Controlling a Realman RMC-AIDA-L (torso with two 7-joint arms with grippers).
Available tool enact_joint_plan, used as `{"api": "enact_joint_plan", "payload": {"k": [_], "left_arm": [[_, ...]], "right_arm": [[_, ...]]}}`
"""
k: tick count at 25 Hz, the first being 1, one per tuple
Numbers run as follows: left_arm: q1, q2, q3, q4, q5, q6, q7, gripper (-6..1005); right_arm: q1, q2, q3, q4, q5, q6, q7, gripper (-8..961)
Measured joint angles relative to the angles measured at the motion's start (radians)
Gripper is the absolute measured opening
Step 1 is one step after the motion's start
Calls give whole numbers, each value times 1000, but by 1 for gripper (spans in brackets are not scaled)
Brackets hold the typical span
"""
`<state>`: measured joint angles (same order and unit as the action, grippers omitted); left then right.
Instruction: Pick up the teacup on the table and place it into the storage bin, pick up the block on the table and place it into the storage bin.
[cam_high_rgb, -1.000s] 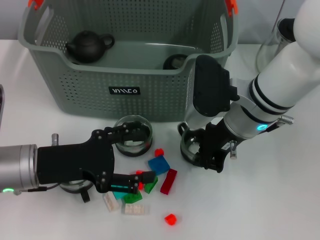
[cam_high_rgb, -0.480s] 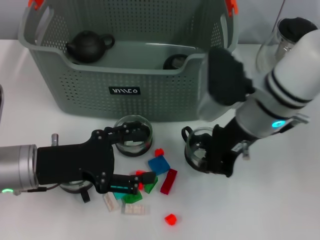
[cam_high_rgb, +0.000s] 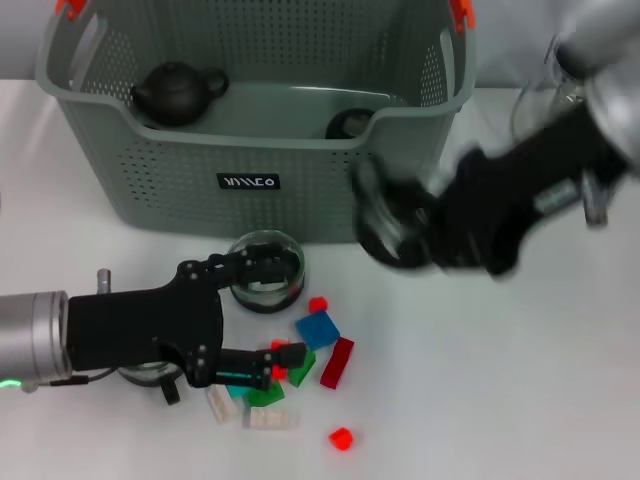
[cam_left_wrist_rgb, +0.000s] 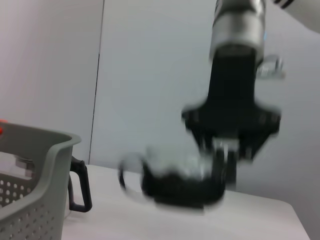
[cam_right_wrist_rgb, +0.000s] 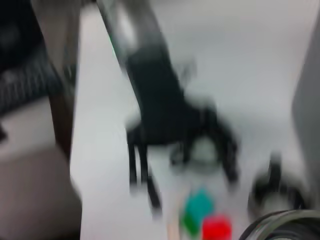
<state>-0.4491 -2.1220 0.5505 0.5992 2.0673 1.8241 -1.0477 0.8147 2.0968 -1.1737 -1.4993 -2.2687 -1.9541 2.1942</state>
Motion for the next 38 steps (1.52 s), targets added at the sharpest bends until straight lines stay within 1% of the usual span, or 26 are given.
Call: {"api": "enact_joint_plan", "payload": {"k": [1,2,4,6,10,12,13,15,19,21,22,24,28,35,38], "left_arm": [[-2,0,0,0,0,0,0,872],[-4,1,0,0,0,0,0,872],[-7,1,0,-2,-1,0,0,872],[-9,2,0,-2,-3,0,0,871],[-15,3,0,-3,-4,0,0,870],[-16,4,0,-4,-4,0,0,870],[-17,4,0,-4,-4,0,0,870],[-18,5,0,-5,-5,0,0,869],[-19,5,0,-6,-6,-1,0,869],[-19,5,0,-6,-6,-2,0,868],[-19,5,0,-6,-6,-2,1,868],[-19,5,0,-7,-6,-2,1,868],[-19,5,0,-7,-5,-3,1,867],[-18,4,0,-7,0,-9,2,866],[-16,3,0,-7,1,-10,2,865]], "right_arm": [[30,0,49,-35,65,5,10,53],[30,0,49,-35,65,5,10,53],[62,0,84,-41,86,43,11,53],[92,0,102,-31,74,119,10,53],[126,-1,96,44,12,343,0,54],[150,-7,98,123,-19,459,-1,54],[165,-13,100,175,-32,514,-2,54],[195,-29,101,273,-47,597,-4,54],[276,-75,99,533,-53,761,-33,54],[306,-86,101,647,-53,820,-59,54],[316,-88,101,687,-53,844,-71,54],[326,-86,96,748,-53,900,-100,54],[336,-71,79,832,-53,974,-144,54],[334,-42,7,923,-55,1084,-171,53],[335,-36,-13,946,-56,1108,-177,53]]}}
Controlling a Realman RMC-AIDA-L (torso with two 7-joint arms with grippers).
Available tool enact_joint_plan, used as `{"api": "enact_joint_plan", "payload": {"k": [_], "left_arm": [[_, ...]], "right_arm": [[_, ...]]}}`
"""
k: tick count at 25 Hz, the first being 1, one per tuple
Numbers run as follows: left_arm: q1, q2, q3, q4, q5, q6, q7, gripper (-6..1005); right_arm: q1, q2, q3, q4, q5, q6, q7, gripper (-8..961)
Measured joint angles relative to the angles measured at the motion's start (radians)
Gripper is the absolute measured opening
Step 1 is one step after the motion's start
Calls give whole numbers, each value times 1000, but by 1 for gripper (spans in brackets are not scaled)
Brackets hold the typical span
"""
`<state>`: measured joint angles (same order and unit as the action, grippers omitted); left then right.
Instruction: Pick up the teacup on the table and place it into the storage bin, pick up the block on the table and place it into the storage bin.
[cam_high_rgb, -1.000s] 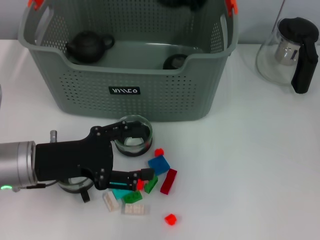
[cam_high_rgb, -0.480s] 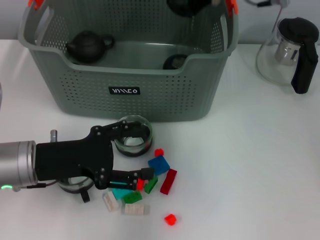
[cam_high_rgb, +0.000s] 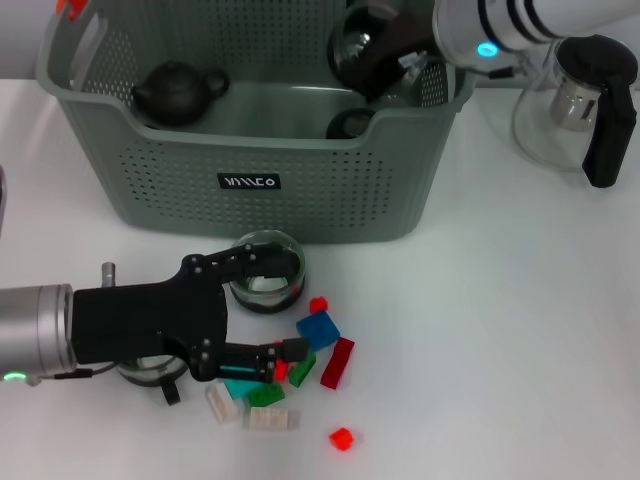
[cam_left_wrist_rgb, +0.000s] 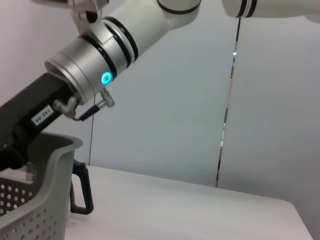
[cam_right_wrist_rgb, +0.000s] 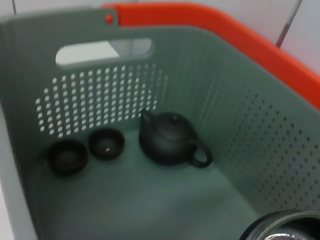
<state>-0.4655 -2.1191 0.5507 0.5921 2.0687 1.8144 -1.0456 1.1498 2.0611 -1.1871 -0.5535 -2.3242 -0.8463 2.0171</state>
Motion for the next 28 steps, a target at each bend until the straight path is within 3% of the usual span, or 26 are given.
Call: {"api": "enact_joint_plan", "payload": {"k": [22,24,28], "left_arm": [[7,-4,0,0,1,1,1,861],[7,-4,0,0,1,1,1,861],[7,-4,0,0,1,2,1,860]], "right_arm": [[-11,13,-14,-43,-64,-8,26,61],[-12,13,-14,-54,-65,-20,26,266],[-20,13,-12,-76,-66,-30,27,413]]}}
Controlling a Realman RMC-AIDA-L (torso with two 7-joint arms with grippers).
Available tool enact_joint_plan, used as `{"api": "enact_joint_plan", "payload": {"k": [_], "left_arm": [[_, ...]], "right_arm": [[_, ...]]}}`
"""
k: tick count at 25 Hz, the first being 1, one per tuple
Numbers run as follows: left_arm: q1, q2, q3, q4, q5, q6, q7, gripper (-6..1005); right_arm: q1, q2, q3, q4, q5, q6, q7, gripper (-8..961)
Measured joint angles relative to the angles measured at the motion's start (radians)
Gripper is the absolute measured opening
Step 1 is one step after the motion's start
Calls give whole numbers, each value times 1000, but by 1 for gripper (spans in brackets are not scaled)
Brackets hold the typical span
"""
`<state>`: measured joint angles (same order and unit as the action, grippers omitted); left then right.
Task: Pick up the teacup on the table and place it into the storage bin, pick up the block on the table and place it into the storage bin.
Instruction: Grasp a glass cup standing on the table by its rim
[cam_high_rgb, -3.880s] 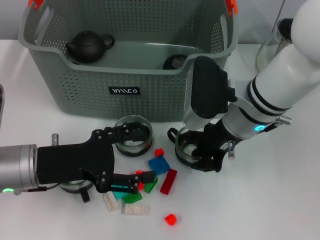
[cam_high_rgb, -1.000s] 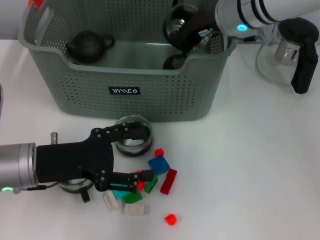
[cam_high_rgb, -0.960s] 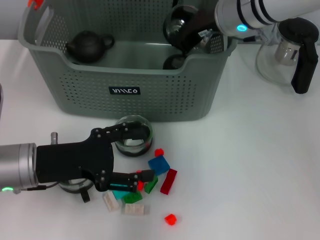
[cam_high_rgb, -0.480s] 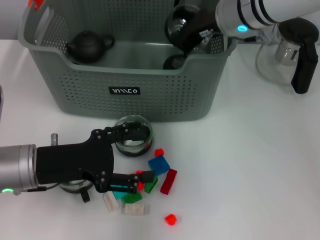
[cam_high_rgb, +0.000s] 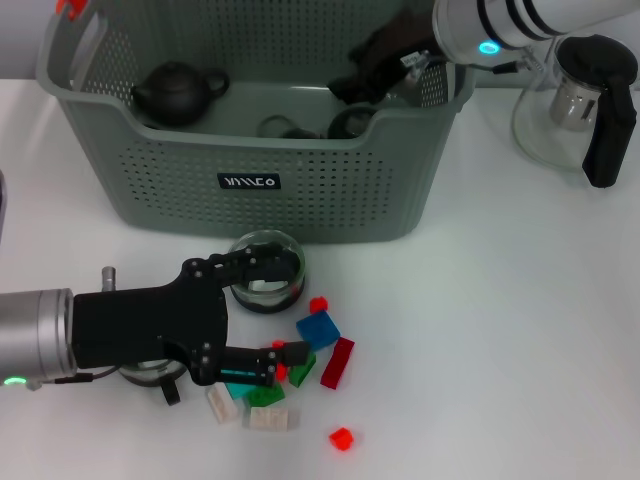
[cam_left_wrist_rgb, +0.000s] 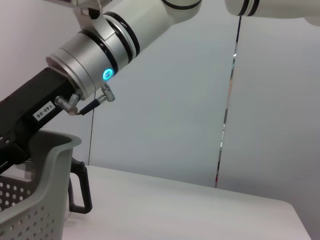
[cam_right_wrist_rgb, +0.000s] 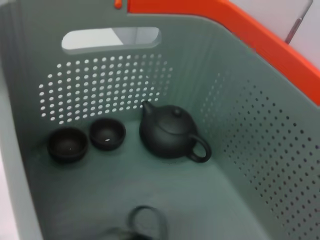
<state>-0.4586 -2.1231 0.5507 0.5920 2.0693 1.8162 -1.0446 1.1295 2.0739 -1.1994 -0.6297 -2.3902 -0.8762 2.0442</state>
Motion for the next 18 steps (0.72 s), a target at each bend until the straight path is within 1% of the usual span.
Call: {"api": "enact_joint_plan", "payload": {"k": [2,4,8,13,16,18], "left_arm": [[0,0,0,0,0,0,0,860],[0,0,0,0,-1,1,0,859],[0,1,0,0,-4,2,0,858],[0,3,-8,0,-6,3,0,858],[0,4,-19,0,-6,5,0,857],[0,5,-22,0,-6,6,0,857]], "right_arm": [[-11,1,3,-22,0,-2,1,486],[-25,5,6,-49,-1,-2,6,521],[-70,15,4,-151,-1,-20,30,591],[-162,26,-6,-340,11,-87,69,679],[-226,27,-18,-454,53,-138,84,748],[-283,27,-30,-539,104,-178,87,794]]}}
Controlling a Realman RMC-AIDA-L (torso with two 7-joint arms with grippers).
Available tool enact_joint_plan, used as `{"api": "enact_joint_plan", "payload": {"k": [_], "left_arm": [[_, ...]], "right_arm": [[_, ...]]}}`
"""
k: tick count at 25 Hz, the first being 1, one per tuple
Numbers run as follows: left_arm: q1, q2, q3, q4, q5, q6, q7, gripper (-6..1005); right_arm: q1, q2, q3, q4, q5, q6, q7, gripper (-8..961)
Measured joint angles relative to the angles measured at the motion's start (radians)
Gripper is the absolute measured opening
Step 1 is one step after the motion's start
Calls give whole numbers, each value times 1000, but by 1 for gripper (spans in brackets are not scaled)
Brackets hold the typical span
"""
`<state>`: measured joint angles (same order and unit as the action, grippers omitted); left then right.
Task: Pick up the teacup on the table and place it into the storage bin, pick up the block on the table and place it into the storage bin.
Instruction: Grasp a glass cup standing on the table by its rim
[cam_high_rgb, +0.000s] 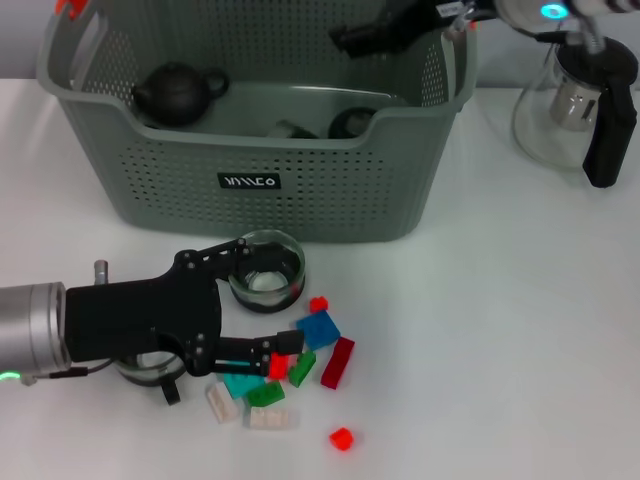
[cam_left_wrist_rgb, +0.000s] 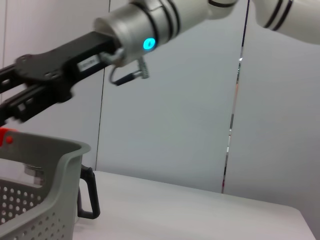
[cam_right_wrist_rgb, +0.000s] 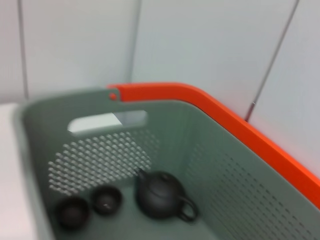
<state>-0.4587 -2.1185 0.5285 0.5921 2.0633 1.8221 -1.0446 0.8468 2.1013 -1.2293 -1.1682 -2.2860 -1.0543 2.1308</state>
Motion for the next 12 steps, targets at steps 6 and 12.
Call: {"api": "enact_joint_plan", "payload": {"k": [6,12], "left_arm": [[0,2,-1,1,0,0,-2,855],[-2,2,-1,1,-1,-6,-5,854]], "right_arm": [[-201,-3,-72,-227,210,-74,-37,780],[-343,-3,-94,-309,325,-120,-42,781]]}}
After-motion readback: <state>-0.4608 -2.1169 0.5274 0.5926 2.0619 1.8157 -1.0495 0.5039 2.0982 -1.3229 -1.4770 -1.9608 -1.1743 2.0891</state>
